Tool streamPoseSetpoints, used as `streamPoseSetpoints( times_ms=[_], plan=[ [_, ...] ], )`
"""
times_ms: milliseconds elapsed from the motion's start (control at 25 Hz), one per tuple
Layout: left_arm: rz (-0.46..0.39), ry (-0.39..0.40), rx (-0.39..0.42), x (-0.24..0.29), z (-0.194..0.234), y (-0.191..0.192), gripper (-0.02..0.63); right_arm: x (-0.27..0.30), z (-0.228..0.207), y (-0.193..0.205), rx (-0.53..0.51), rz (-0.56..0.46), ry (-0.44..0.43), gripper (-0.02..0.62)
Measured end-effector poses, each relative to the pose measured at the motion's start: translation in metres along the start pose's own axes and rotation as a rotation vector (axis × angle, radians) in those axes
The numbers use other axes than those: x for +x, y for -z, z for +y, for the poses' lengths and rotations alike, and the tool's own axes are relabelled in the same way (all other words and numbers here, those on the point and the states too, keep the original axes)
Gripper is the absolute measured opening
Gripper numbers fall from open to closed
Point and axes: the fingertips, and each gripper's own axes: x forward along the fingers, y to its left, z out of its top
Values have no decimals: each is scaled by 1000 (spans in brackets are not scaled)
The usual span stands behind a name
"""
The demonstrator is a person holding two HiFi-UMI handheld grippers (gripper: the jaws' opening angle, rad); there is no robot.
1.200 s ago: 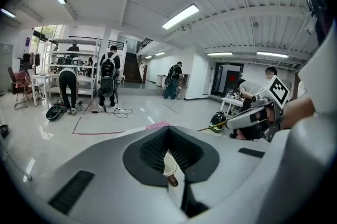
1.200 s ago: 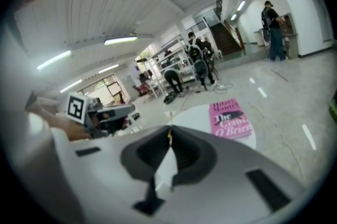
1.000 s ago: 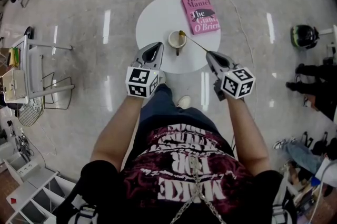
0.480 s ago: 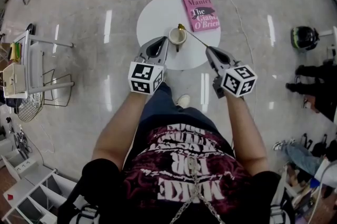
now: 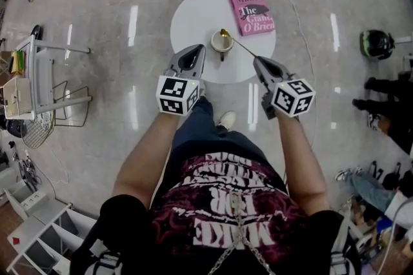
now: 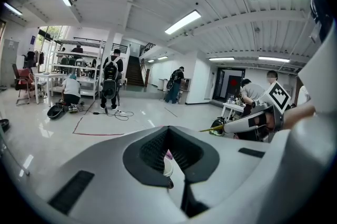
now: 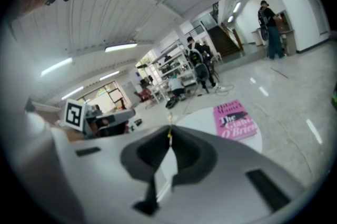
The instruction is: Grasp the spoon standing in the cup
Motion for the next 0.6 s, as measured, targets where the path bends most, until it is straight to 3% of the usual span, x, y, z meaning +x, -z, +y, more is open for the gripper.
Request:
streamPoseSetpoints(
  times_ms=[600],
  plan=[
    [102,32,-3,42,43,30,25,46,-38,28,84,72,59,35]
  ],
)
